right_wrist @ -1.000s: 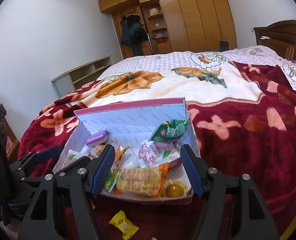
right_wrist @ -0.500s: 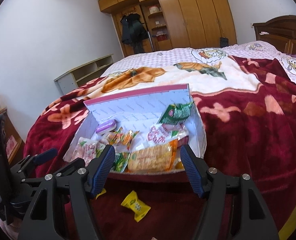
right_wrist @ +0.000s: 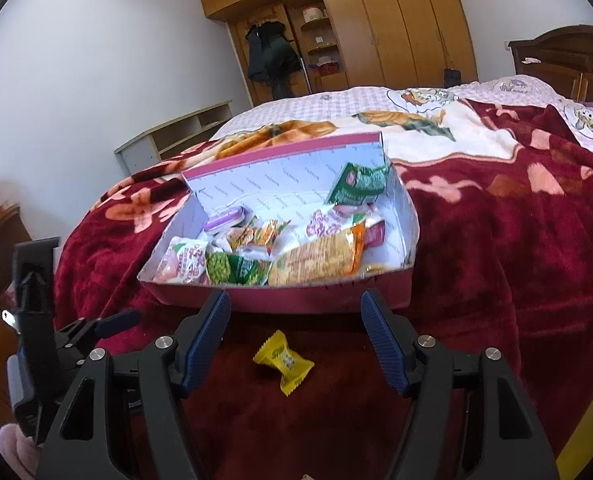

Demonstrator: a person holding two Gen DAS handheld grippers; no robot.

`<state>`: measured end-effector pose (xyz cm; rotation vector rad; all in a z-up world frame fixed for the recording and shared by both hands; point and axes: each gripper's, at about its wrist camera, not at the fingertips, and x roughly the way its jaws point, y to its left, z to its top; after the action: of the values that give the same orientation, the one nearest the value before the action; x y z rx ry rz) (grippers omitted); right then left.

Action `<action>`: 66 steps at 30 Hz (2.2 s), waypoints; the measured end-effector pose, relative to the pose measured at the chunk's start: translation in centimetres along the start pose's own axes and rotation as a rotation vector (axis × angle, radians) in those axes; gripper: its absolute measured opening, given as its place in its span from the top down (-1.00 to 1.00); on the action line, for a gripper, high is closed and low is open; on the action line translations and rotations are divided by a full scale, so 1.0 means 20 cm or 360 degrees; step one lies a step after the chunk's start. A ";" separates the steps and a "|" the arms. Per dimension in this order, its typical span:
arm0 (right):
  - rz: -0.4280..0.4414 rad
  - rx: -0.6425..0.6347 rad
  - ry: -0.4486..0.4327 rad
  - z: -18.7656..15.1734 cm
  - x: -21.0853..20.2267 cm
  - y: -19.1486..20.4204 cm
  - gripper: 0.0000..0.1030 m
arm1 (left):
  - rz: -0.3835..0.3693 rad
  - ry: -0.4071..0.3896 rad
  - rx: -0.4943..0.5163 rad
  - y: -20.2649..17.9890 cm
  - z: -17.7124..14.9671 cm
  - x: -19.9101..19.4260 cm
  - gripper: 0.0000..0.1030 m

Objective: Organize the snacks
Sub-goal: 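Move both tools back toward the two yellow candies, then grasp a yellow candy with the left tool while the right tool grasps the other yellow candy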

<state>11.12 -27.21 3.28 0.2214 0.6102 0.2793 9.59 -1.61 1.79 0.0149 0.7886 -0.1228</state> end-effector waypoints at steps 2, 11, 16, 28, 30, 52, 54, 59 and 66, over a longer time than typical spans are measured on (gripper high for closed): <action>0.0001 0.0019 0.0013 -0.02 0.01 -0.02 -0.35 | 0.0025 0.0016 -0.0002 0.00 -0.01 0.03 -0.85; 0.0012 0.0126 0.0086 -0.09 0.09 -0.11 -0.35 | 0.0056 0.0065 -0.0070 0.00 -0.02 0.13 -0.68; 0.0020 0.0119 0.0102 -0.12 0.11 -0.12 -0.35 | 0.0070 0.0078 -0.0073 -0.01 -0.02 0.16 -0.34; 0.0030 0.0082 0.0139 -0.15 0.13 -0.09 -0.35 | 0.0036 0.0060 -0.0097 0.06 -0.04 0.14 0.29; 0.0031 0.0071 0.0151 -0.15 0.14 -0.08 -0.35 | 0.0023 0.0057 -0.0087 0.06 -0.05 0.12 0.30; -0.0125 -0.0115 0.0286 -0.22 0.31 0.08 -0.12 | -0.0104 0.0036 -0.0088 0.12 -0.15 0.09 0.29; -0.0138 -0.0121 0.0278 -0.23 0.32 0.08 -0.02 | -0.0107 0.0036 -0.0089 0.13 -0.15 0.09 0.29; -0.0188 -0.0155 0.0253 -0.24 0.32 0.10 0.14 | -0.0099 0.0031 -0.0079 0.12 -0.16 0.09 0.29; -0.0189 -0.0166 0.0230 -0.25 0.31 0.11 0.27 | -0.0101 0.0031 -0.0081 0.12 -0.16 0.09 0.29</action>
<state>12.71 -22.60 -3.42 0.0642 0.7470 0.2126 8.92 0.82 -1.81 -0.0570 0.8116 -0.1628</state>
